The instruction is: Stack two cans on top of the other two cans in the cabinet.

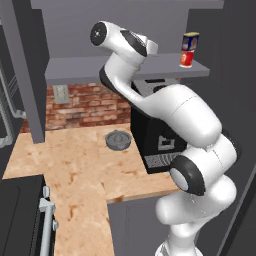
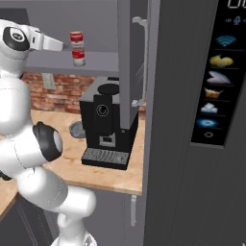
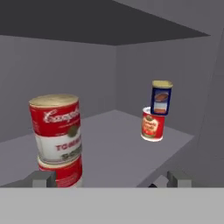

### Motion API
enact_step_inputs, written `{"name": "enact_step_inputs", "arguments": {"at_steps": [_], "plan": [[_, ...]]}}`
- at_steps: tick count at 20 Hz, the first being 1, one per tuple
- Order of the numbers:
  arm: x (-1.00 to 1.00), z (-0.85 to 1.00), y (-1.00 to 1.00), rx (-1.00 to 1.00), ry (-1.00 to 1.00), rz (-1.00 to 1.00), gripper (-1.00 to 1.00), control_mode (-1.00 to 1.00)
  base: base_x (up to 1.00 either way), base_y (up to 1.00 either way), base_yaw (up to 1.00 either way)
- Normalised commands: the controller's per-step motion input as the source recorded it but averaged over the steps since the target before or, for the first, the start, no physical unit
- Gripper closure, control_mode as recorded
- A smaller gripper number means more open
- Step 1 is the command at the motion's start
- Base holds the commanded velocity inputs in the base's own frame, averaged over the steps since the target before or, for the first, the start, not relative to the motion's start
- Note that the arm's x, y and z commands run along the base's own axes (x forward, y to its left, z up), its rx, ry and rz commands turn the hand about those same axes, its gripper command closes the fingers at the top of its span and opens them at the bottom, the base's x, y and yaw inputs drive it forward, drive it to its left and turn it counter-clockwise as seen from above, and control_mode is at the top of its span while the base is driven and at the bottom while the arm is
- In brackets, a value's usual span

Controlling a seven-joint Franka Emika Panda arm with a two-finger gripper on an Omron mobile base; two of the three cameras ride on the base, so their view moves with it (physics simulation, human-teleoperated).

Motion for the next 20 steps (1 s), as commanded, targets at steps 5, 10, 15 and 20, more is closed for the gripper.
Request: {"name": "enact_step_inputs", "arguments": {"at_steps": [5, 10, 15, 20], "plan": [[-0.87, 0.00, -0.17, 0.00, 0.01, 0.01, -1.00, -1.00, 0.00, 0.00, 0.00], [-0.77, 0.00, -0.35, 0.00, 0.00, 0.08, -1.00, -1.00, 0.00, 0.00, 0.00], [-0.83, -0.01, -0.38, 0.00, 0.03, 0.12, -1.00, -1.00, 0.00, 0.00, 0.00], [-0.93, -0.04, -0.16, 0.00, 0.08, 0.09, -1.00, -1.00, 0.00, 0.00, 0.00]]}}
